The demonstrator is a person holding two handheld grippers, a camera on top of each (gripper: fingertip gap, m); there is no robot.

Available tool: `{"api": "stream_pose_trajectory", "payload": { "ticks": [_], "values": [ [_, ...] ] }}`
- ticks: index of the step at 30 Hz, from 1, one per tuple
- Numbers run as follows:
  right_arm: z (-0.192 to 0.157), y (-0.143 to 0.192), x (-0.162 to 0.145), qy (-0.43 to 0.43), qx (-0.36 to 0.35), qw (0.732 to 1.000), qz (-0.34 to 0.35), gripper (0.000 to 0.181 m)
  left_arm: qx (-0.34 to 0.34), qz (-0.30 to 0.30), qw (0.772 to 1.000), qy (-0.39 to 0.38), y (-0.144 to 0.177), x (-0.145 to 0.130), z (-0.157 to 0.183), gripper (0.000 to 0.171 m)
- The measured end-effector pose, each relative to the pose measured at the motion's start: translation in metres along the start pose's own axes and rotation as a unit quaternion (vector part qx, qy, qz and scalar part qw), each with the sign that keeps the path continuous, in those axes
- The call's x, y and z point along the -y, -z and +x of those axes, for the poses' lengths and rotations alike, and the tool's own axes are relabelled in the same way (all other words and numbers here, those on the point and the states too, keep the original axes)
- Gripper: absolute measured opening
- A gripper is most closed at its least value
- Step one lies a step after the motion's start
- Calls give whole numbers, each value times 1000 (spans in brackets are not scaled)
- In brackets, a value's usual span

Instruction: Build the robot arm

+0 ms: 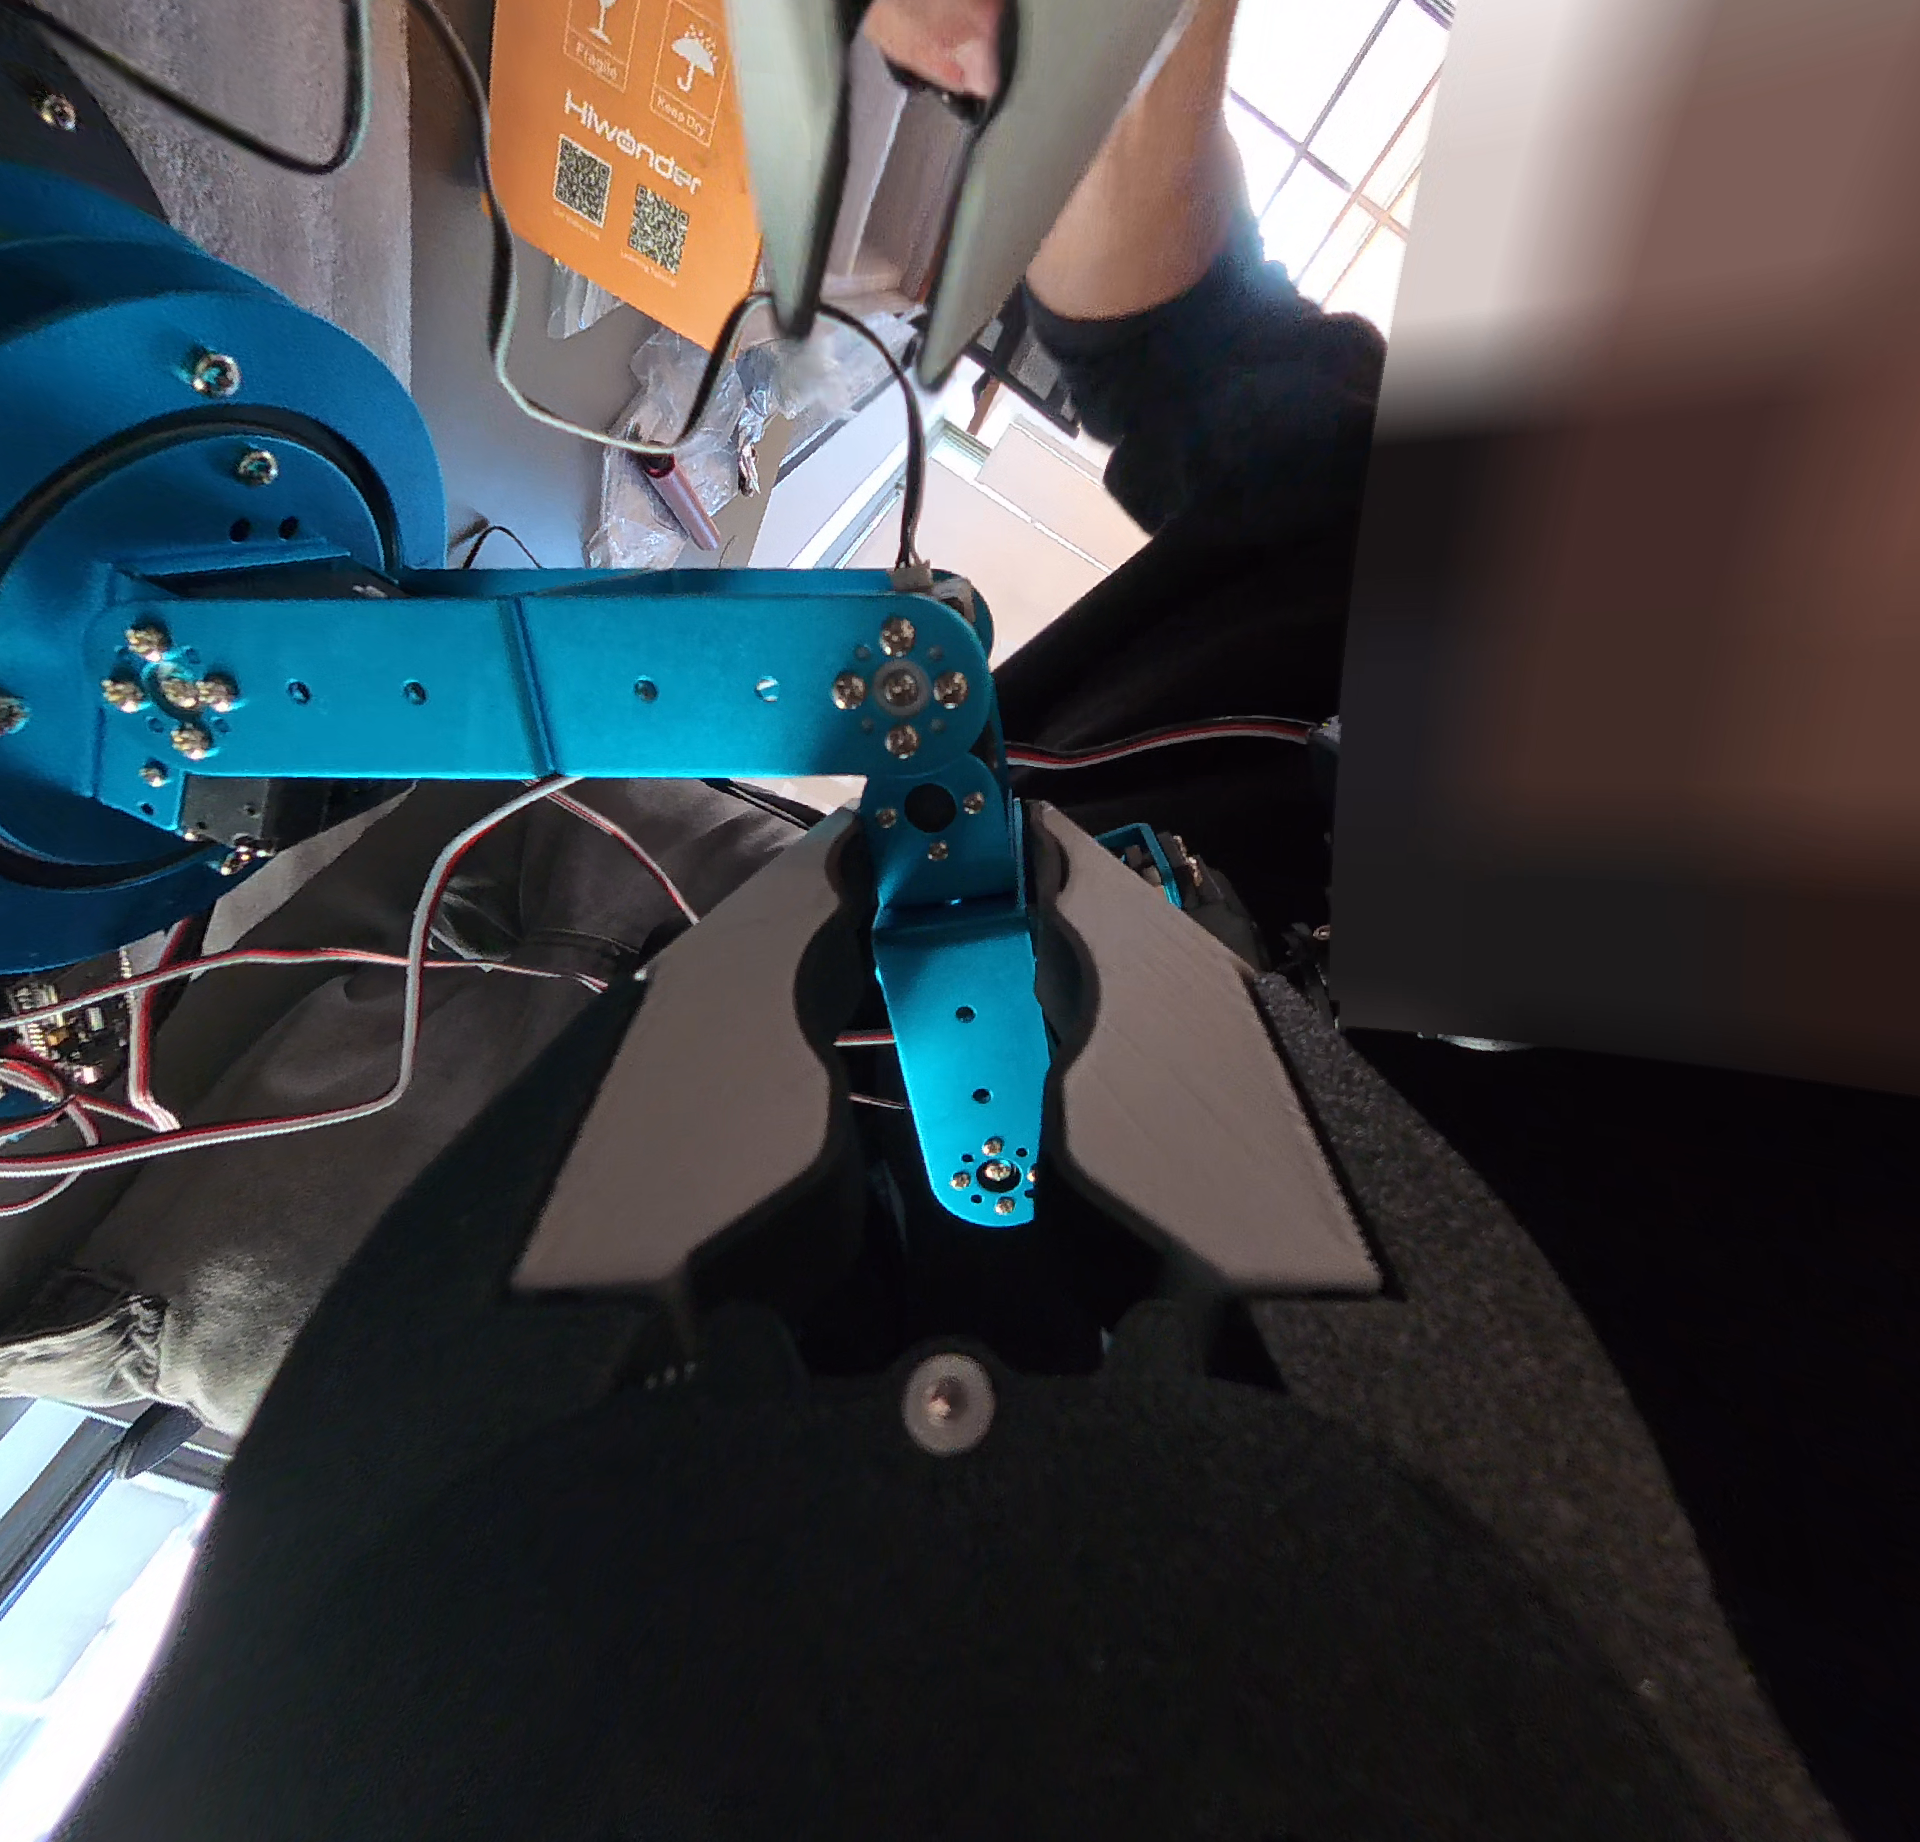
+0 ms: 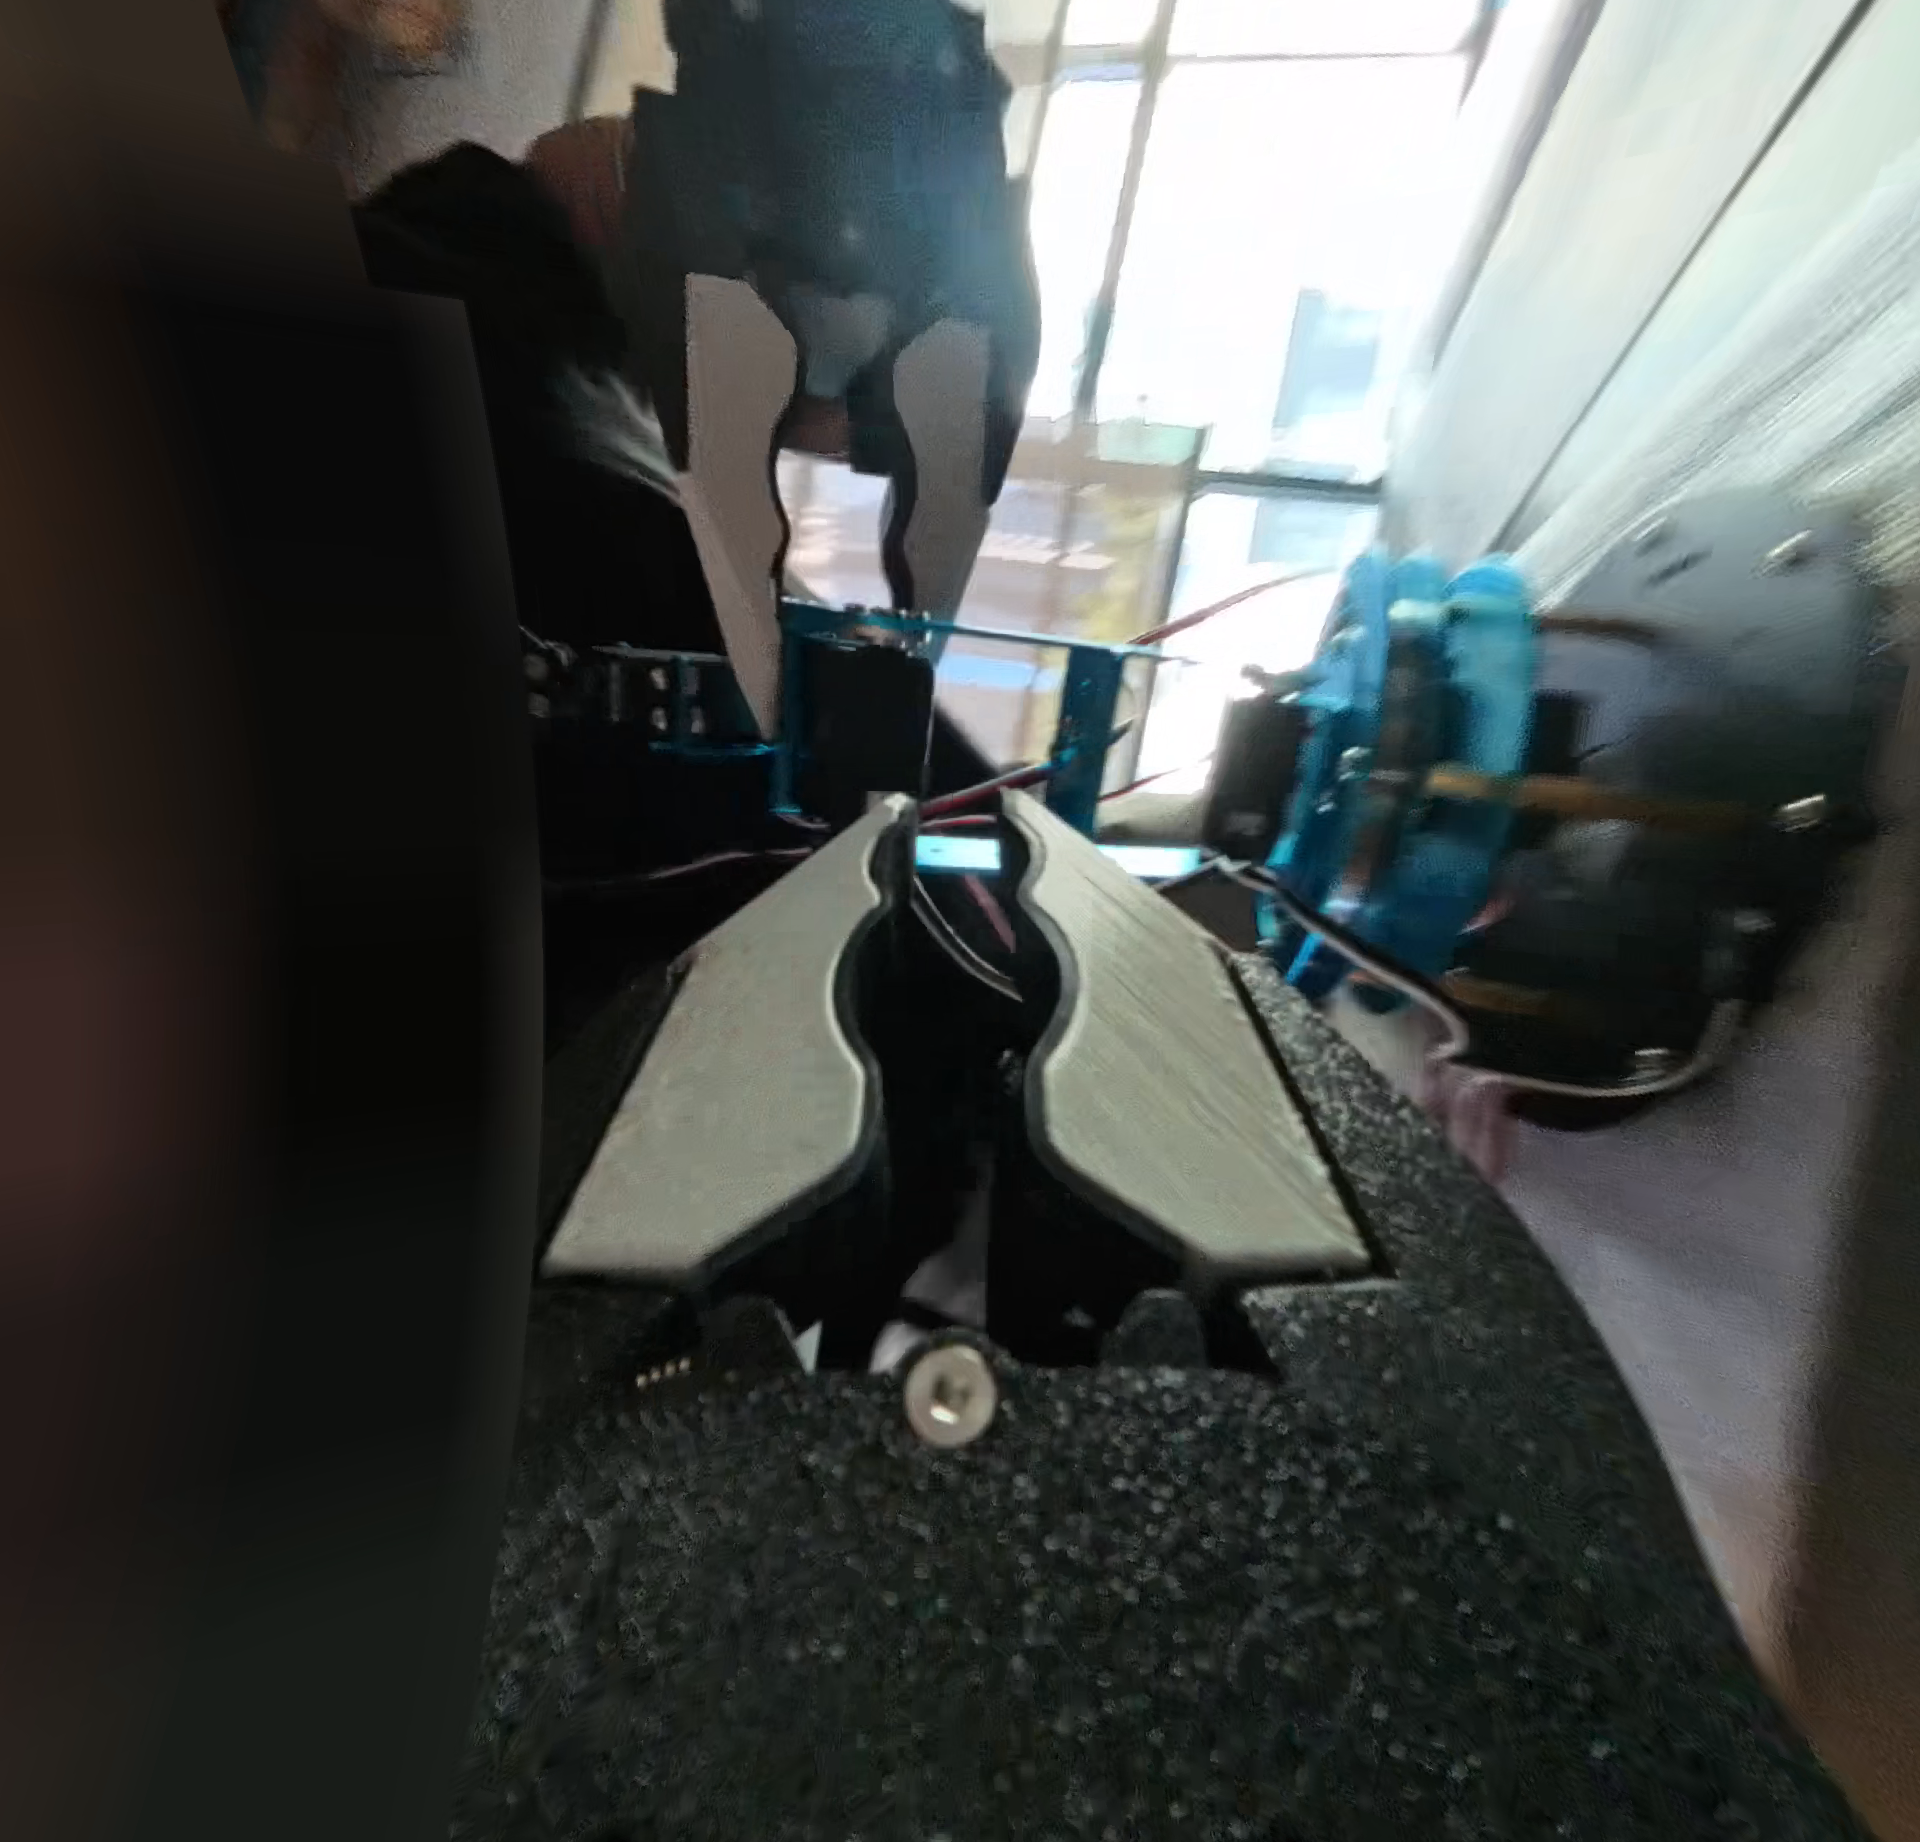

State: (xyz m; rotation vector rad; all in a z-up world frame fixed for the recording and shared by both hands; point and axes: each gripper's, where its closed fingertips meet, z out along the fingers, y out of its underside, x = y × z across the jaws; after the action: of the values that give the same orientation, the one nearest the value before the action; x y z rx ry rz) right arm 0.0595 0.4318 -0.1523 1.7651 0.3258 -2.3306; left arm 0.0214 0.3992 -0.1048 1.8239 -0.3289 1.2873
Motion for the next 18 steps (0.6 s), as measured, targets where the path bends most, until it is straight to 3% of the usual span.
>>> {"api": "stream_pose_trajectory", "payload": {
  "ticks": [3,5,7,9,13,15,18],
  "values": [
    [-16,10,12,117,-44,990,66,19,1,2,1000,3,0,0,0,26],
    [-22,13,13,211,-111,965,109,26,0,2,1000,2,0,1,0,25],
    [-40,20,10,257,-125,937,200,31,-1,1,1000,2,0,1,0,25],
    [-43,27,-4,262,-143,906,298,29,-3,-1,1000,3,0,1,0,26],
    [-25,10,-39,258,-204,846,419,39,-6,-7,1000,5,-1,0,0,25],
    [-16,-10,-41,259,-202,835,441,48,-7,-9,1000,4,-1,0,0,26],
    [-20,-30,-27,301,-187,813,463,45,-10,-8,1000,9,-1,0,0,26]
  ]
}}
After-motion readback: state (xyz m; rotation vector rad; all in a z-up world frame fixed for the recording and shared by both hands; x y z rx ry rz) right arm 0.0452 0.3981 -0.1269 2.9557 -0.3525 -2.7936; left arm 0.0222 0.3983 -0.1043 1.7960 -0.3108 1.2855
